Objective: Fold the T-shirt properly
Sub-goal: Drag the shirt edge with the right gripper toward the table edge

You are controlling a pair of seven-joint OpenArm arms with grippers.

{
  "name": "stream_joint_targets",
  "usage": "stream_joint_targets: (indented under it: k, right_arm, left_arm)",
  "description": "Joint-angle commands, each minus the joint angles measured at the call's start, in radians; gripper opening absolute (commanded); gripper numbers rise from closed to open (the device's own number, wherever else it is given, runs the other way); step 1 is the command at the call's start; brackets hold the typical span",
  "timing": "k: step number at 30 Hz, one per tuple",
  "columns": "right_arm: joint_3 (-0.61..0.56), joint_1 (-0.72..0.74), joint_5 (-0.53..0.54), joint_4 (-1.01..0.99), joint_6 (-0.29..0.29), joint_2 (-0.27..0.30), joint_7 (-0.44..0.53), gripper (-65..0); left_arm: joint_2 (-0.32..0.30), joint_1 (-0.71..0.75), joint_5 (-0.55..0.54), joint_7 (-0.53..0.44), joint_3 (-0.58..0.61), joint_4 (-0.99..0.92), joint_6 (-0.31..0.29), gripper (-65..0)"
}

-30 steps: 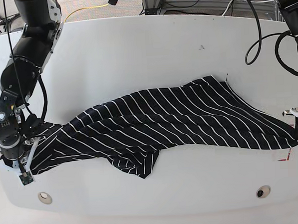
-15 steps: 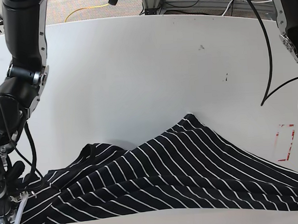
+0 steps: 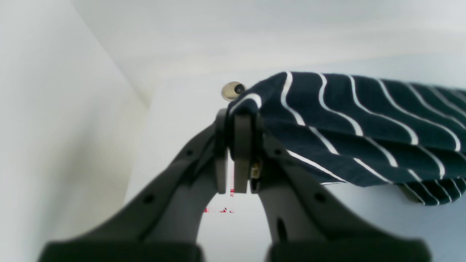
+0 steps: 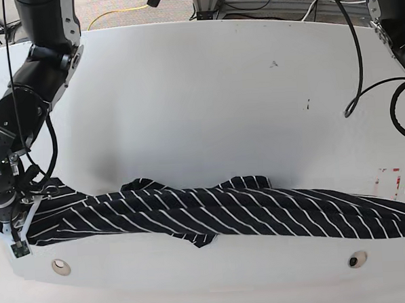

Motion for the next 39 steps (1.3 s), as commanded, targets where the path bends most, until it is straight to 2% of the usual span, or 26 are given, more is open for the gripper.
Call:
stream_joint_targets:
  k: [1, 6, 9, 13, 20, 28, 39]
  right_arm:
    - [0.048, -0.034, -0.006, 0.034, -0.004, -0.008, 0.017, -65.0]
    - [0.11, -0.153, -0.006, 0.037, -0.004, -0.062, 0.017, -65.0]
    - [0.149, -0.209, -0.006, 0.038, -0.004, -0.095, 0.017, -65.0]
    - [0.202, -0.308, -0.006, 0.04, -0.004, -0.137, 0.017, -65.0]
    - [0.224, -0.421, -0.006, 0.04, -0.004, -0.198, 0.017, -65.0]
    - [0.276, -0.487, -0.006, 0.035, -0.004, -0.253, 0.017, -65.0]
    - [0.281, -0.598, -0.005, 0.034, -0.004, -0.304, 0.017, -65.0]
  left_arm:
    - [-0.031, 0.018, -0.002, -0.03, -0.045, 0.015, 0.004, -65.0]
    - [-0.032, 0.121, 0.003, -0.03, -0.106, 0.013, -0.066, -65.0]
    - [-0.034, 0.187, 0.003, -0.03, -0.132, 0.015, -0.088, -65.0]
    - [-0.032, 0.297, 0.003, -0.03, -0.172, 0.015, -0.097, -65.0]
    - [-0.028, 0.426, 0.003, -0.033, -0.19, 0.013, -0.105, -65.0]
    - [-0.011, 0.518, 0.004, -0.033, -0.219, 0.013, -0.132, -65.0]
    - [-0.013, 0.589, 0.004, -0.035, -0.242, 0.012, -0.146, -65.0]
